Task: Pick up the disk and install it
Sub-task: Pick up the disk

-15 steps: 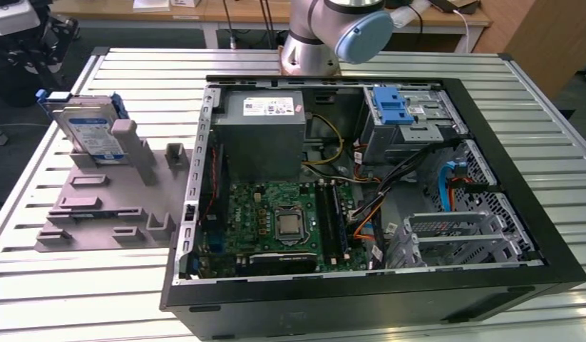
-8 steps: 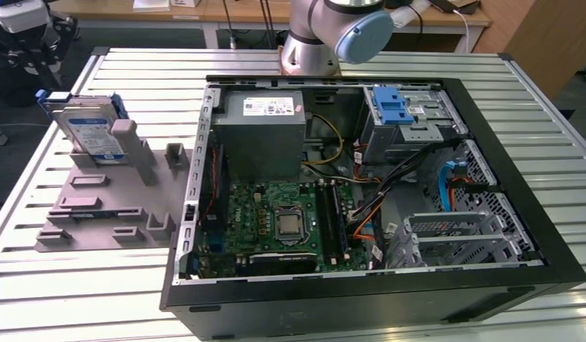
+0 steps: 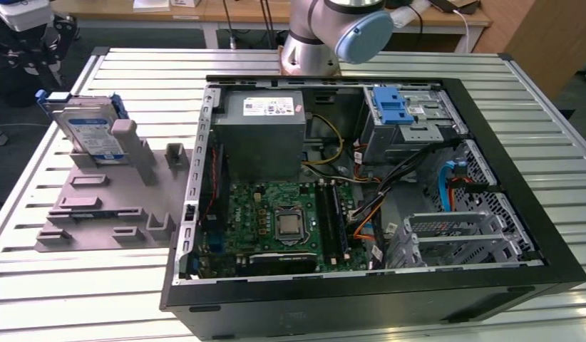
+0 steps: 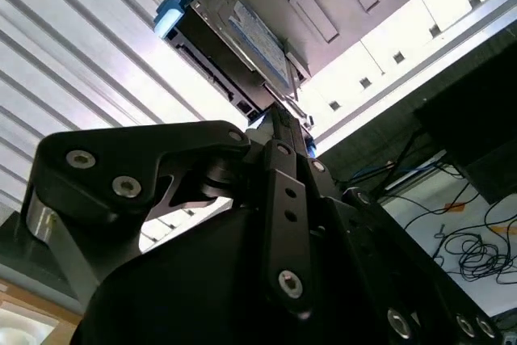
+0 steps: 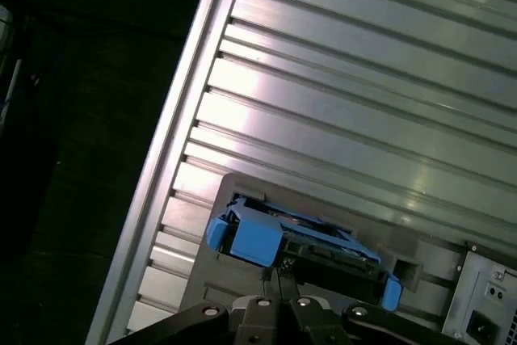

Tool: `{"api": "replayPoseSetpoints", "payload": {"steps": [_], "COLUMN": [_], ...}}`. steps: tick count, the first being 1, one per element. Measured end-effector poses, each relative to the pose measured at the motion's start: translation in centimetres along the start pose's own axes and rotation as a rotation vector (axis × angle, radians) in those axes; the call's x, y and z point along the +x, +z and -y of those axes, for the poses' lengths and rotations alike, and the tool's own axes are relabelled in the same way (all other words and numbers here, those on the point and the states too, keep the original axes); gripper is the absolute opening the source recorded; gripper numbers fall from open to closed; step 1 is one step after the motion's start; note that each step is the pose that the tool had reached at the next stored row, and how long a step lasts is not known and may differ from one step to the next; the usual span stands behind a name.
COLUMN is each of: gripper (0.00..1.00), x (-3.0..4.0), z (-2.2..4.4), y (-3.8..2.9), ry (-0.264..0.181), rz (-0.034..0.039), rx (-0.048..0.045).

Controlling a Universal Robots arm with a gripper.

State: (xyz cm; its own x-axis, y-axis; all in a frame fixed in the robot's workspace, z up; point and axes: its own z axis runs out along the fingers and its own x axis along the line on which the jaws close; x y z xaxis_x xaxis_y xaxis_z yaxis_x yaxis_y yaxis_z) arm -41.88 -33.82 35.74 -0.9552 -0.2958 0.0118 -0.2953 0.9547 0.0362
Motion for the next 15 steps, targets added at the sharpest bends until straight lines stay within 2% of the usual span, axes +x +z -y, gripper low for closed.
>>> {"api": "replayPoseSetpoints", "payload": {"steps": [2,8,15], "gripper": [0.11,0.11,0.11], "x": [0.00,0.00,0.00], "z": [0.00,0.00,0.00], "y": [0.00,0.01,0.03], "ry": [-0.008,-0.108,-0.171], "rz": [-0.0003,-0.0038,-0.0044], "rx": [0.0000,0.0010,0.0014]}}
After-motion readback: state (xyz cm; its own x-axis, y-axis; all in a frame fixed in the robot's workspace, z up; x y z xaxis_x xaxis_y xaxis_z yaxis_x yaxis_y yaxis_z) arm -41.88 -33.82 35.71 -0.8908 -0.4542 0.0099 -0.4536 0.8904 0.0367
